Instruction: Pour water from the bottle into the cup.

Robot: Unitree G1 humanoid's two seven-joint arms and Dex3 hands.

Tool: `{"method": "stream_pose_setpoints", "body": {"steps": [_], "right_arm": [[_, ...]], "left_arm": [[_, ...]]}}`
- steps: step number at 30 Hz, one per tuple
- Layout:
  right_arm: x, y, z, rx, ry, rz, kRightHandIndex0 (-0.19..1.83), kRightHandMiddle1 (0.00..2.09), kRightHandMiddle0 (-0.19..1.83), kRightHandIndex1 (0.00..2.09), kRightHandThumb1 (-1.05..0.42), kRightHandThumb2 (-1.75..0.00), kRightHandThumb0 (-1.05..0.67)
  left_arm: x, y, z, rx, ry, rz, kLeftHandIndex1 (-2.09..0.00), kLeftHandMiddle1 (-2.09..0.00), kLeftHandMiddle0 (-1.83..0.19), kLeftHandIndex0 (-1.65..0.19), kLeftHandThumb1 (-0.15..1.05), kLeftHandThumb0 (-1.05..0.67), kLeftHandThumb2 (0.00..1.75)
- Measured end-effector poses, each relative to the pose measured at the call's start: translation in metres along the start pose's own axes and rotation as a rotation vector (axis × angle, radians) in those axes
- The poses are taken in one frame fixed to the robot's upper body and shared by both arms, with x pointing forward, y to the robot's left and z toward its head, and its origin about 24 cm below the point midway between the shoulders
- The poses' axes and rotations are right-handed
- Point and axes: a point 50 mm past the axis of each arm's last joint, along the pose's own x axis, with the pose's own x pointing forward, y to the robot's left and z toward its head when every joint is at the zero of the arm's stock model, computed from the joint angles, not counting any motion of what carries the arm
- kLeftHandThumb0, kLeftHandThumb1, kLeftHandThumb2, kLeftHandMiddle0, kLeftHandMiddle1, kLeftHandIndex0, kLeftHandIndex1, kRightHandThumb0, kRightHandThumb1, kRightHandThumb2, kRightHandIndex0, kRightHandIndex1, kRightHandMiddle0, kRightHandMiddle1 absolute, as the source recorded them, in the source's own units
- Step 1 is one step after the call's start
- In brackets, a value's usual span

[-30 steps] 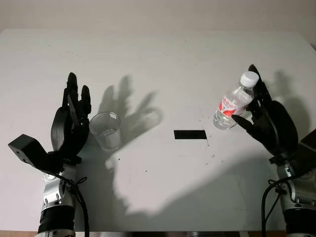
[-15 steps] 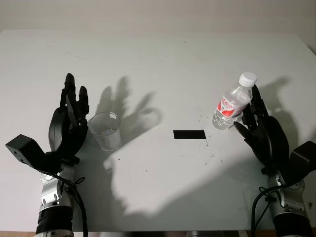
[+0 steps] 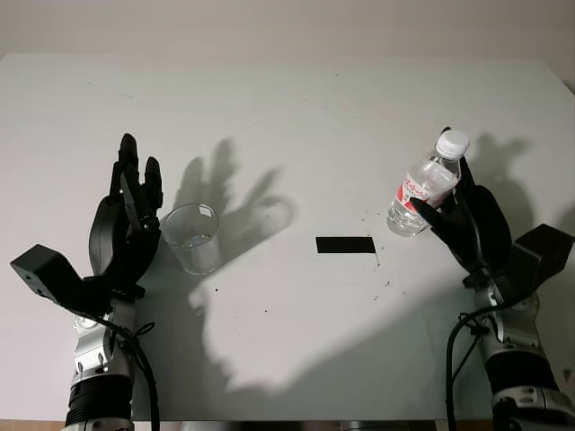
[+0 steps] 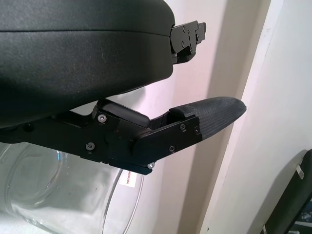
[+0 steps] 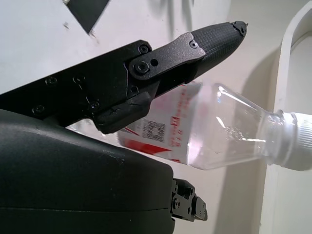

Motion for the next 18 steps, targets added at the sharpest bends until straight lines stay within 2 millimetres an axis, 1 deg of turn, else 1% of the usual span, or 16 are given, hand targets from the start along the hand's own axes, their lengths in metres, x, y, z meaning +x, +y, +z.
{"method": "stream_pose_setpoints", "body": {"steps": [4, 10, 15, 18], "right_arm": [[0.007, 0.002, 0.002, 0.044, -0.016, -0.006, -0.19, 0.03, -0.17, 0.0, -0.92, -0.05, -0.85], [0.01, 0.005, 0.0, 0.063, -0.012, 0.002, -0.19, 0.05, -0.14, 0.01, -0.89, -0.05, -0.86], [0.012, 0.01, 0.003, 0.081, -0.014, 0.084, -0.15, 0.07, -0.1, 0.05, -0.89, -0.05, -0.79], [0.015, 0.015, 0.011, 0.093, -0.038, 0.157, -0.07, 0.12, 0.02, 0.09, -0.87, -0.05, -0.74]], "left_arm": [[-0.002, 0.0, 0.001, 0.003, -0.005, 0.009, 0.0, 0.0, 0.19, 0.19, 1.05, -0.78, 0.75], [-0.004, 0.001, 0.001, 0.009, -0.005, 0.017, 0.0, 0.0, 0.19, 0.19, 1.05, -0.77, 0.74], [-0.005, 0.001, 0.002, 0.012, -0.005, 0.021, 0.0, 0.0, 0.19, 0.19, 1.05, -0.77, 0.75], [-0.005, 0.001, 0.002, 0.012, -0.005, 0.02, 0.0, 0.0, 0.19, 0.19, 1.05, -0.76, 0.75]]}}
